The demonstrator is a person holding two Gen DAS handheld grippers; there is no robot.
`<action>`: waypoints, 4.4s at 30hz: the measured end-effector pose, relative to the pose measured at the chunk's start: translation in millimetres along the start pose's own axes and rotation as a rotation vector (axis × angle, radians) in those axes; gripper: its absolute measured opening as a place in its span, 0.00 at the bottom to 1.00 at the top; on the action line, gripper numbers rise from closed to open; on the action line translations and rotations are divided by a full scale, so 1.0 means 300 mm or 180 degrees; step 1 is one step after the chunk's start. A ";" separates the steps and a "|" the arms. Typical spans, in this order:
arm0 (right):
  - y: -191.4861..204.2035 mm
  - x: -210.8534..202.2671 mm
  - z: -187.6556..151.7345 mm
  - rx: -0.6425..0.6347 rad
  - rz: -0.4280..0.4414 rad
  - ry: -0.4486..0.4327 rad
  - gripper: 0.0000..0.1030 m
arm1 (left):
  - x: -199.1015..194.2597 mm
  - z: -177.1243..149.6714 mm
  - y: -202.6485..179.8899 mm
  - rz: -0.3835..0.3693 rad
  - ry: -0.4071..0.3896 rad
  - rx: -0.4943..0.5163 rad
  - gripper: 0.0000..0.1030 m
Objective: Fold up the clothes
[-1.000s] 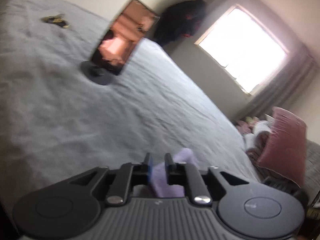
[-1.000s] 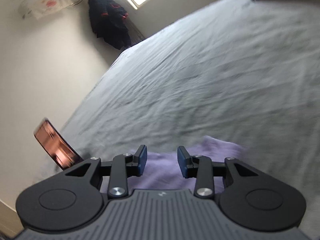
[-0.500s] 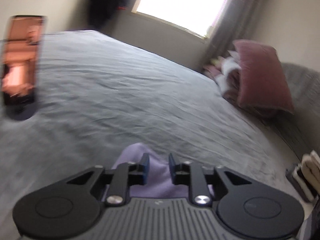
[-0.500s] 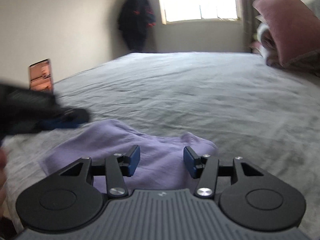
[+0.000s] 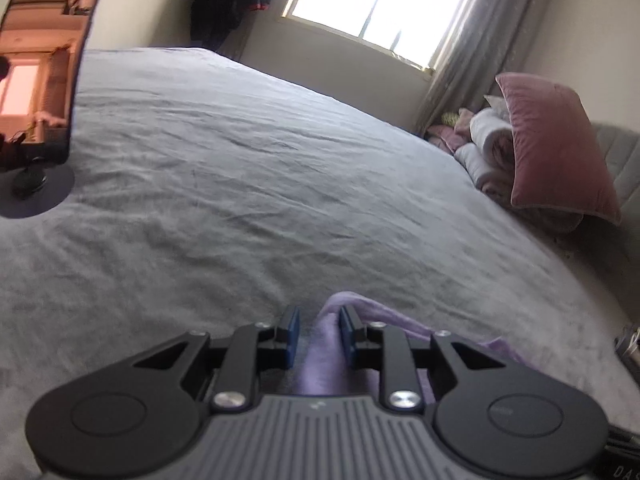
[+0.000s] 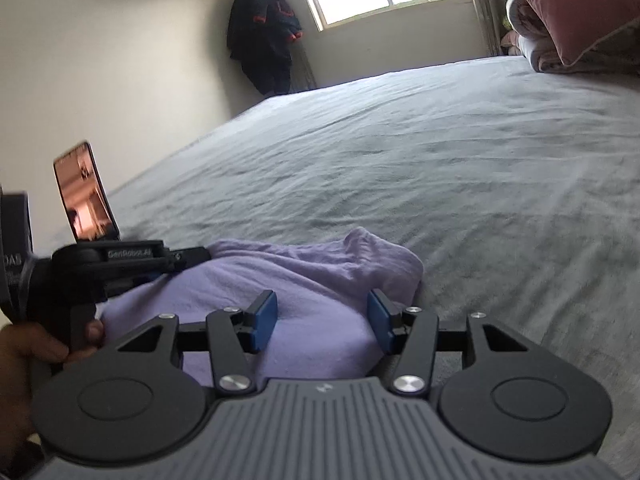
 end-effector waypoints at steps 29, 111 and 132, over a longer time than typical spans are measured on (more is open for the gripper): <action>0.127 -0.251 -0.180 -0.1209 -0.0269 0.1266 0.58 | -0.264 -0.106 0.049 0.0018 0.0879 0.0593 0.67; 0.081 -0.097 0.066 0.0392 -0.0881 -0.0182 0.16 | -0.075 0.053 -0.179 -0.0647 0.0466 0.0642 0.09; -0.513 -0.633 0.388 0.0487 -0.1684 -0.1145 0.15 | -0.039 0.113 -1.172 -0.1634 0.0013 0.1204 0.07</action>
Point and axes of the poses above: each gripper's, at about its wrist camera, not at the fingertips, and x roughly the way its jaws point, y to its left, z to its top, the point moved 6 cm from there along x, roughly the way its jaws point, and after that the axes turned 3 degrees about y, right-handed, at the moved point
